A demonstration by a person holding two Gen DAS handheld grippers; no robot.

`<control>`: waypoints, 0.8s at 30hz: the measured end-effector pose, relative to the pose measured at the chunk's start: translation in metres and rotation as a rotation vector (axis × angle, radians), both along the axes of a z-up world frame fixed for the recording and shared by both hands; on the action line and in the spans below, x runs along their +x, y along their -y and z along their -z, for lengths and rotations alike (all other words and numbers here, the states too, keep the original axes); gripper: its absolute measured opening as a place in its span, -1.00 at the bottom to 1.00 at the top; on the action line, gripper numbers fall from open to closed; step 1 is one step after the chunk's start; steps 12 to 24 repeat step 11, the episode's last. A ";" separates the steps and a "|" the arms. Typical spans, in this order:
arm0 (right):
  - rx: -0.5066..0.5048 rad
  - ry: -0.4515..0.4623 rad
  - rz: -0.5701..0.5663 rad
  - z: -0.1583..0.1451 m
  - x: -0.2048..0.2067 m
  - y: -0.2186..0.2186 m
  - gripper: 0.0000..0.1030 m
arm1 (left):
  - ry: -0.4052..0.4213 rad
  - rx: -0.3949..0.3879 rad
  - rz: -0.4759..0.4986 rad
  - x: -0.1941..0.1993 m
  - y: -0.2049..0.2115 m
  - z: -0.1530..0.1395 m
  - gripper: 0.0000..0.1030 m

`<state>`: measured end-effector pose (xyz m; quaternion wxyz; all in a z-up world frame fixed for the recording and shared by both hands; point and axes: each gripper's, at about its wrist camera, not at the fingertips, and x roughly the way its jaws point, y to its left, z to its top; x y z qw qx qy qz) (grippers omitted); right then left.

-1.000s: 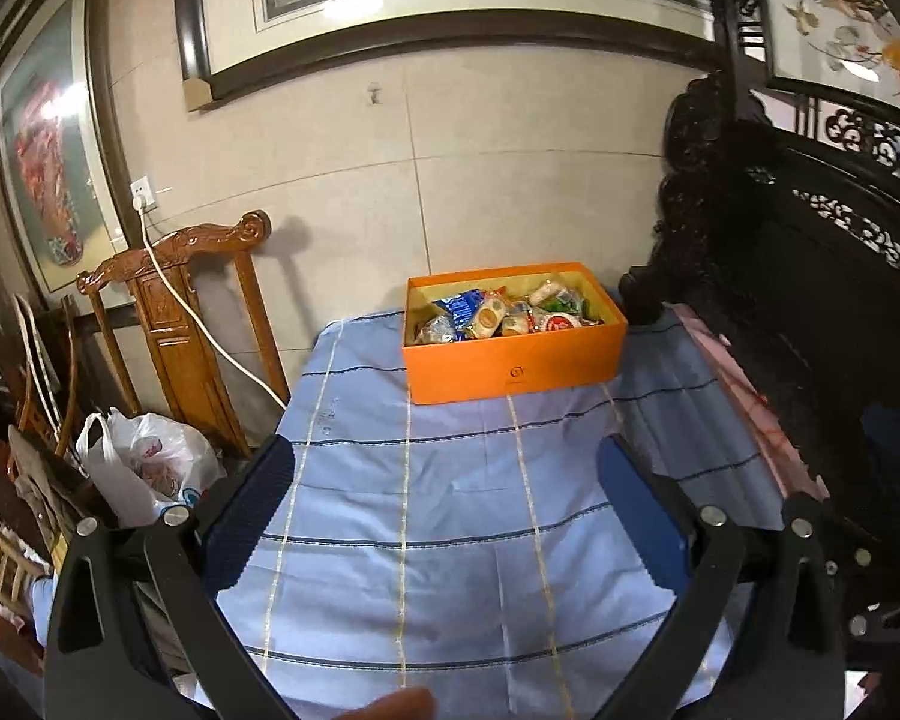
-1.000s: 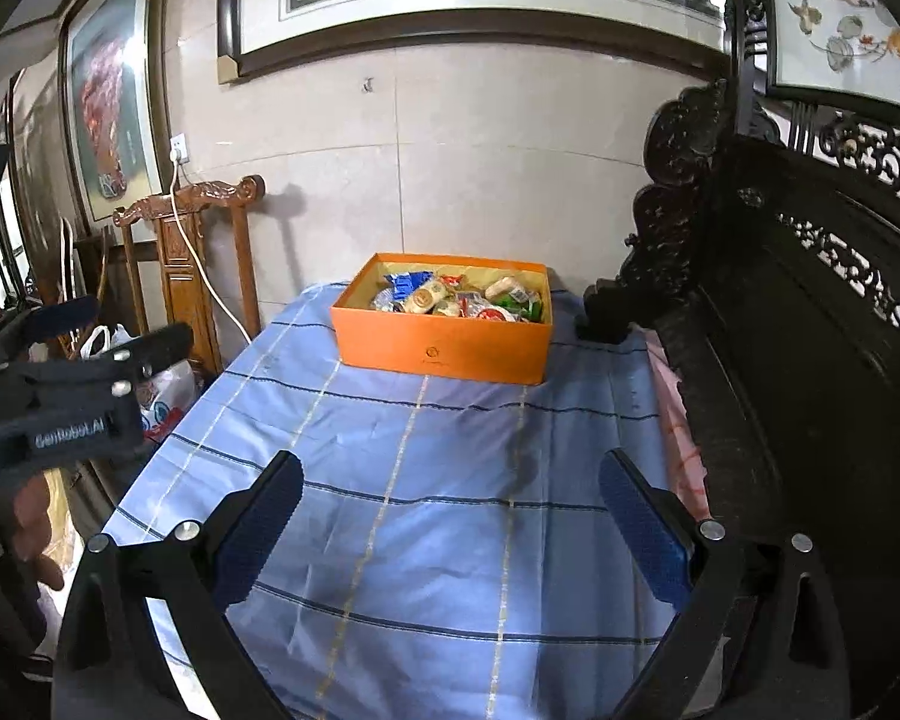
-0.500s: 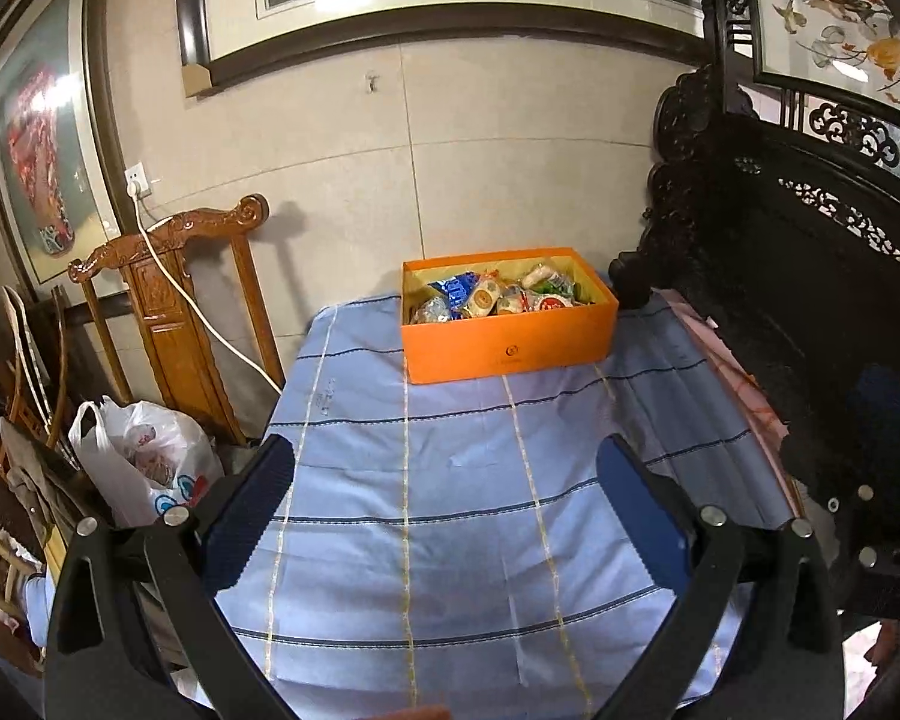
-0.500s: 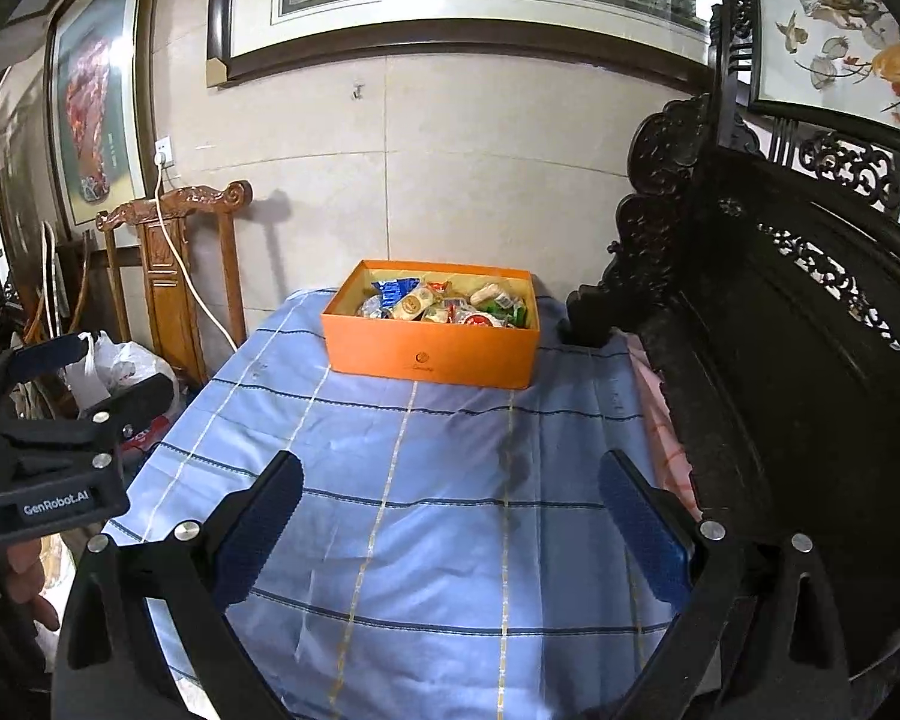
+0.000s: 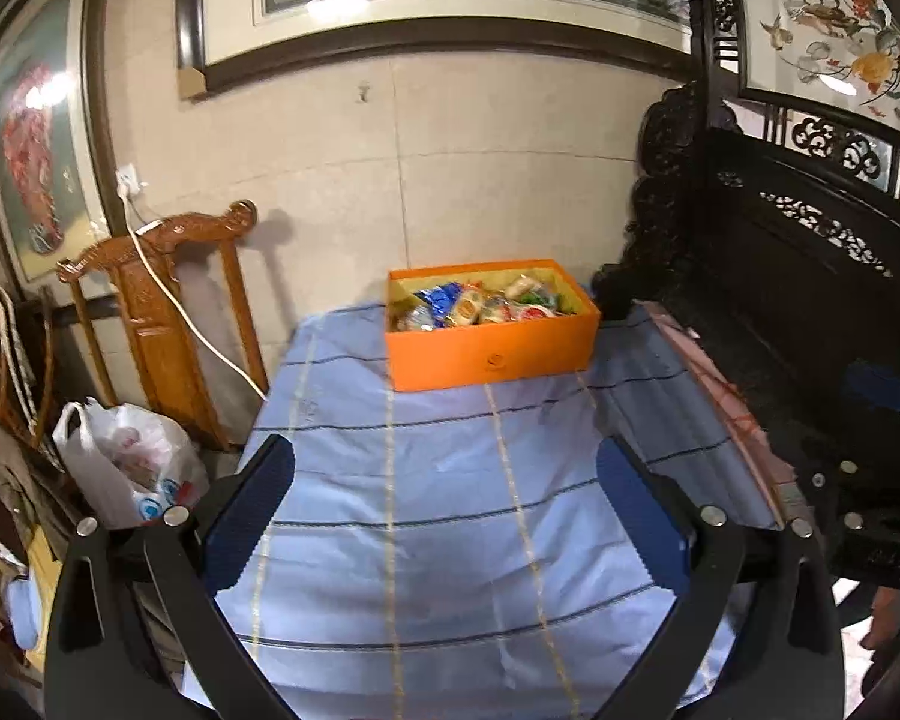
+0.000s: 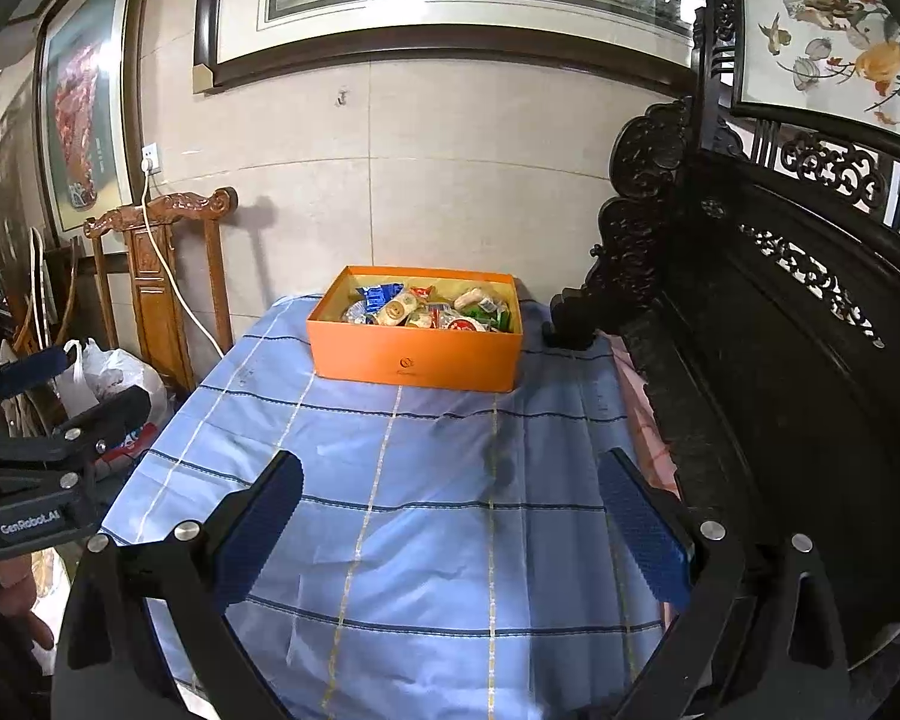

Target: Organize snacks

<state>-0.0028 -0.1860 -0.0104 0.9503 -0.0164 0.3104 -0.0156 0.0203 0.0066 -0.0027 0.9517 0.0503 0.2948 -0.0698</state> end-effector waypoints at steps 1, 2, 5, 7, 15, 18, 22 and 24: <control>-0.001 0.000 0.002 0.000 0.000 0.000 0.93 | 0.004 0.004 0.000 0.000 0.001 0.000 0.92; -0.003 -0.001 0.002 0.000 0.000 0.000 0.93 | 0.006 0.004 -0.001 0.000 0.001 0.001 0.92; -0.006 -0.002 0.009 0.000 0.000 0.002 0.93 | -0.005 0.003 -0.003 0.003 0.003 0.001 0.92; -0.007 -0.001 0.011 0.000 0.001 0.004 0.93 | -0.015 -0.002 -0.014 0.005 0.003 0.001 0.92; -0.010 0.002 0.013 0.000 0.001 0.004 0.93 | -0.015 0.015 -0.028 0.008 0.002 0.003 0.92; -0.010 0.002 0.013 0.000 0.001 0.004 0.93 | -0.015 0.015 -0.028 0.008 0.002 0.003 0.92; -0.010 0.002 0.013 0.000 0.001 0.004 0.93 | -0.015 0.015 -0.028 0.008 0.002 0.003 0.92; -0.010 0.002 0.013 0.000 0.001 0.004 0.93 | -0.015 0.015 -0.028 0.008 0.002 0.003 0.92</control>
